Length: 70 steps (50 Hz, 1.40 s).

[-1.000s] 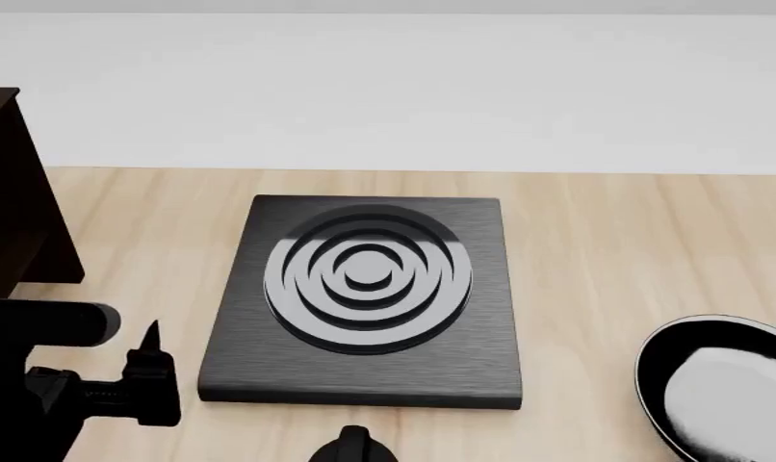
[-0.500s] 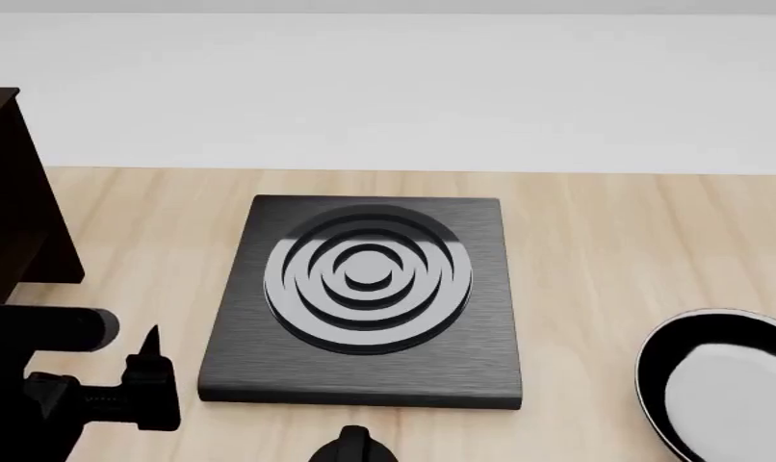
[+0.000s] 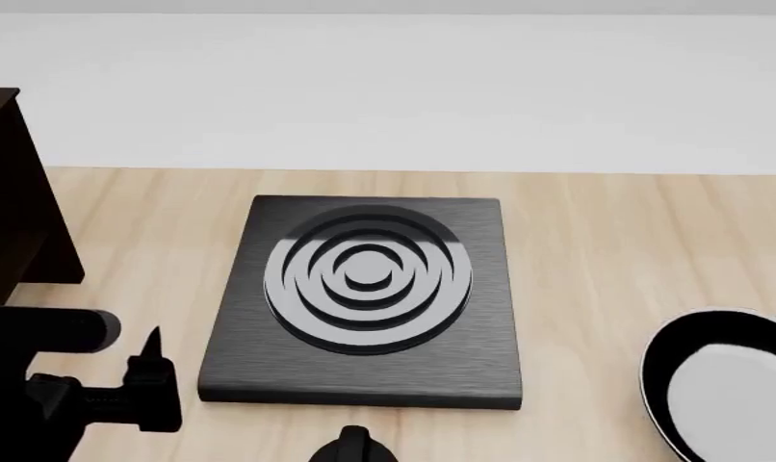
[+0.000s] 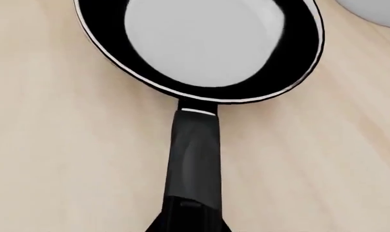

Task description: Put the frying pan on the cabinet shelf.

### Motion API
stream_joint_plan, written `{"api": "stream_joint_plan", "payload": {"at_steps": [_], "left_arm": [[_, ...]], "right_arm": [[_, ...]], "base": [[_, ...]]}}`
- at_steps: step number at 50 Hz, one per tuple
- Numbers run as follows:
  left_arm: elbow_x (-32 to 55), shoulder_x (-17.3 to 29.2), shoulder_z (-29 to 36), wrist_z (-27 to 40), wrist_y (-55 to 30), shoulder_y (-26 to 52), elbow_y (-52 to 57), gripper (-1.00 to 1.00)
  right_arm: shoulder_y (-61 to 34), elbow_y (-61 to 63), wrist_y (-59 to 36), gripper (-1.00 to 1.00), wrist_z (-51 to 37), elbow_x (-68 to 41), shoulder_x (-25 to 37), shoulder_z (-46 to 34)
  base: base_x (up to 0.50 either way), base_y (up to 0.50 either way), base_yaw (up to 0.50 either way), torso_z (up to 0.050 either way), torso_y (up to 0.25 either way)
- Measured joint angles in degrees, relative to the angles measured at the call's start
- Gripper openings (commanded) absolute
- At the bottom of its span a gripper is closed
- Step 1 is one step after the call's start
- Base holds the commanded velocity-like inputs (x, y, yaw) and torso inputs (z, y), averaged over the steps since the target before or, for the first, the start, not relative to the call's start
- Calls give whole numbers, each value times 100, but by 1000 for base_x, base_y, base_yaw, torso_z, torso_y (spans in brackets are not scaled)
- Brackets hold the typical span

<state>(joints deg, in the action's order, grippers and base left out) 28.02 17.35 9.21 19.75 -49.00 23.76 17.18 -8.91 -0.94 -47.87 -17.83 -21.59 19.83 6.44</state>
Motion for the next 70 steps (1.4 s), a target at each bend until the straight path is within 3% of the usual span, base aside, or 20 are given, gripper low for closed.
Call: {"api": "stream_joint_plan", "payload": {"at_steps": [21, 38, 70], "left_arm": [[7, 21, 30, 7, 101, -6, -46, 100], [28, 41, 54, 27, 133, 1, -9, 100], [793, 25, -133, -282, -206, -16, 240, 100]], "right_arm": [[101, 611, -493, -100, -302, -312, 58, 7], [-162, 1925, -1595, -100, -651, -491, 304, -139], [-1703, 3279, -1941, -100, -217, -693, 791, -1738]], "base": [[0, 0, 0, 0, 0], [0, 0, 0, 0, 2], [0, 0, 0, 0, 2]]}}
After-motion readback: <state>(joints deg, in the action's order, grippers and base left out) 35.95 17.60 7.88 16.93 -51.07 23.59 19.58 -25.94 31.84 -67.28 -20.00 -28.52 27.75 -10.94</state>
